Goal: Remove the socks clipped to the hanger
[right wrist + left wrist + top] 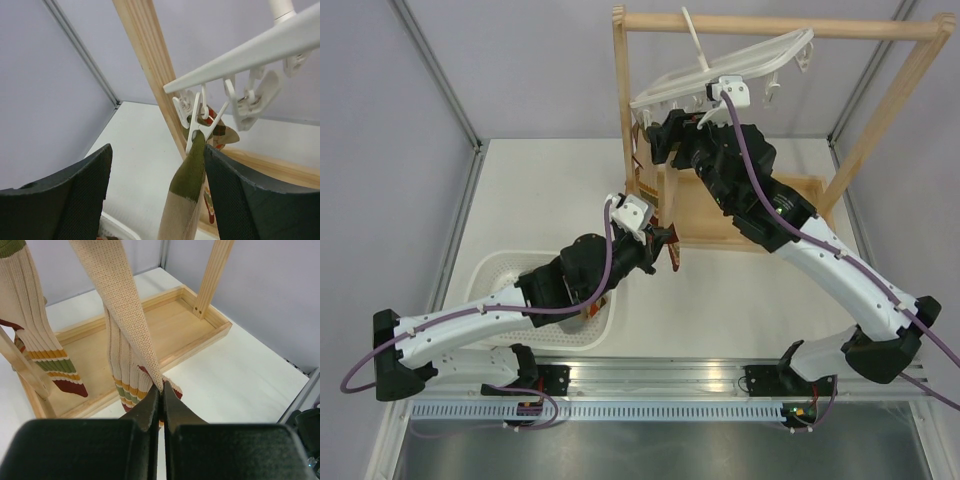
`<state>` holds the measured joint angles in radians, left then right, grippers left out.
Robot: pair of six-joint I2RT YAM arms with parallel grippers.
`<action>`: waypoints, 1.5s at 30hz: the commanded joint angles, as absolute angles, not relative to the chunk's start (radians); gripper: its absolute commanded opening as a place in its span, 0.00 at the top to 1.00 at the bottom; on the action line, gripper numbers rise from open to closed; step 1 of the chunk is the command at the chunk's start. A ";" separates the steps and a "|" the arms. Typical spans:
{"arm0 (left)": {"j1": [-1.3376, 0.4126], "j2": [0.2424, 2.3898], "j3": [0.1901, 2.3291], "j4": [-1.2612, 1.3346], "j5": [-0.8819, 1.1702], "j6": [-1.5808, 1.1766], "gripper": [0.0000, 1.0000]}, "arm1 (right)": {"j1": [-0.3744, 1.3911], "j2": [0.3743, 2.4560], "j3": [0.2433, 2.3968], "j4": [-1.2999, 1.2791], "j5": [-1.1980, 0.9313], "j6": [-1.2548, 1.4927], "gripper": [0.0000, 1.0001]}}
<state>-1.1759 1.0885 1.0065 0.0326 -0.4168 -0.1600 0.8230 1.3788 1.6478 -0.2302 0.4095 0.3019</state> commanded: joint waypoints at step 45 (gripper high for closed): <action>-1.192 1.006 0.925 0.006 -0.416 -0.164 0.98 | 0.822 1.651 1.977 -0.301 0.749 0.178 0.99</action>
